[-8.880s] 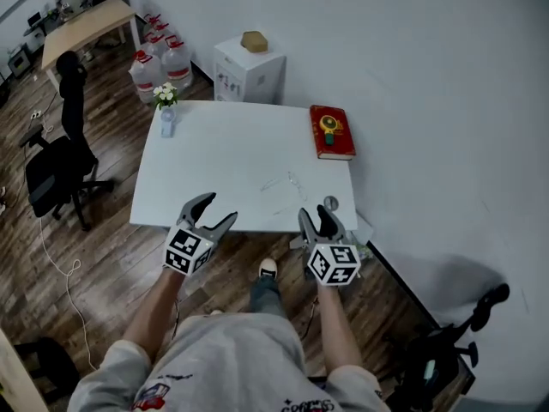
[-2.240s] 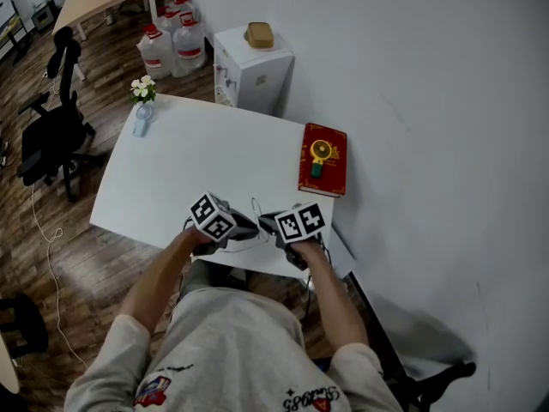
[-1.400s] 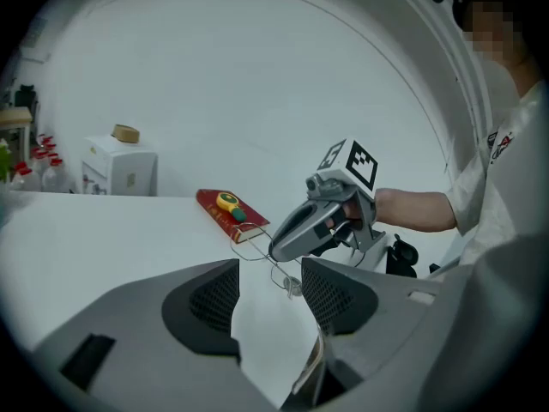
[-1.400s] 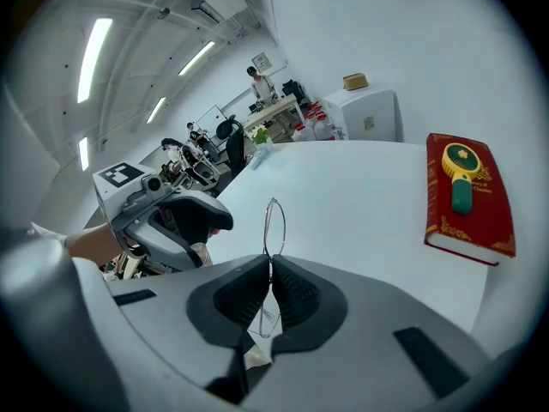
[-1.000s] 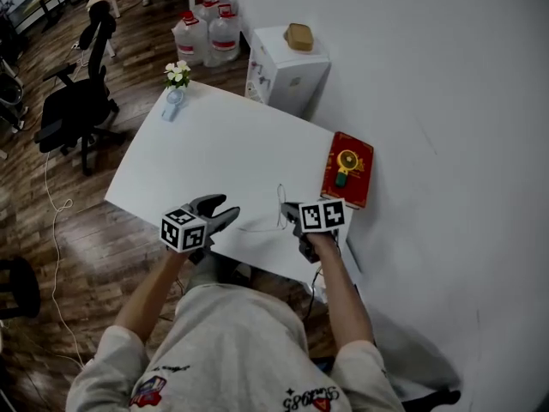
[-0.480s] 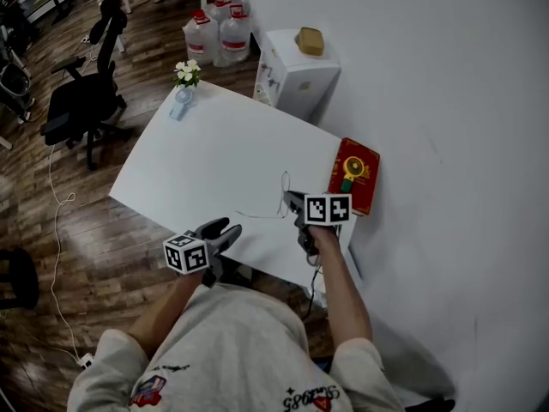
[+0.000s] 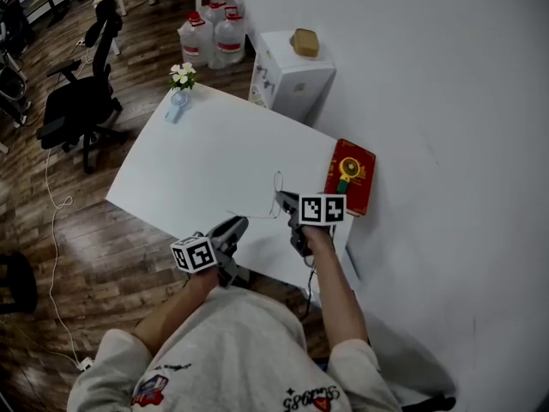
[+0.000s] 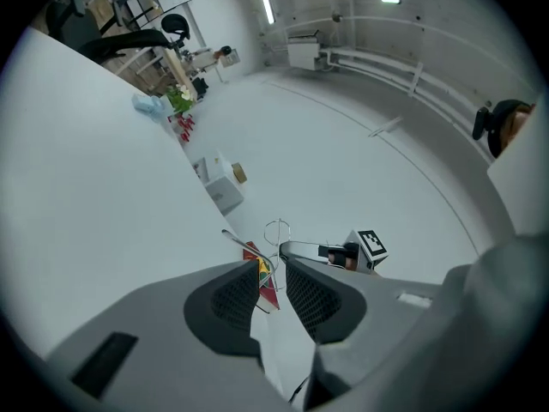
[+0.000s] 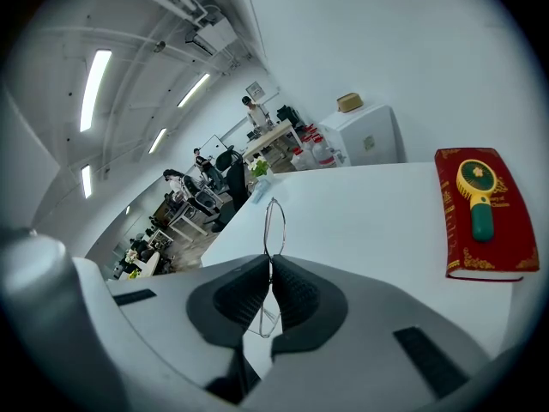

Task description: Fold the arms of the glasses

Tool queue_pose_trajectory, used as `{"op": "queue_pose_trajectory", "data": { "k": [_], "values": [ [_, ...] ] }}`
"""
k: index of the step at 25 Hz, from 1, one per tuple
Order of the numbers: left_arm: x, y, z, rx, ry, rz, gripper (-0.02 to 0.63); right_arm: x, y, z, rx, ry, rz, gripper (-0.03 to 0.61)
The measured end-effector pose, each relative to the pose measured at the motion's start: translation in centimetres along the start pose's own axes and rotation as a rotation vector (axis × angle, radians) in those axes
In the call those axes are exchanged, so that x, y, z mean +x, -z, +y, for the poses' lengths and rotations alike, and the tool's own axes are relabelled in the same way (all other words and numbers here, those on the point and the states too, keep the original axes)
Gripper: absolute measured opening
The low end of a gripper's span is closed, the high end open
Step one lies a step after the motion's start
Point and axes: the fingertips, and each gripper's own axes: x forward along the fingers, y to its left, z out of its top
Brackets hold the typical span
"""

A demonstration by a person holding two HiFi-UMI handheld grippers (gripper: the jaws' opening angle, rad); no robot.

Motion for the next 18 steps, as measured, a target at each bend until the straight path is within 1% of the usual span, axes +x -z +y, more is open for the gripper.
{"op": "queue_pose_trajectory", "data": {
  "k": [3,5,13,16,18],
  "values": [
    [0.0,-0.3,0.3,-0.016,0.017,-0.006,0.043,0.1,0.2,0.3,0.004,-0.002,-0.003,0.017],
    [-0.1,-0.7,0.2,-0.021,0.034,-0.007,0.029,0.1,0.4,0.6,0.008,-0.006,0.0,0.017],
    [0.6,-0.9,-0.2,-0.004,0.053,0.034,0.018,0.4,2.0,1.5,-0.037,-0.021,0.042,0.017],
    [1.0,-0.9,-0.2,0.022,0.037,0.064,0.017,0.5,2.8,2.2,-0.062,-0.035,0.058,0.017],
    [1.4,-0.7,0.1,0.039,0.022,0.1,0.018,0.7,3.4,2.7,-0.092,-0.045,0.08,0.018]
  ]
}}
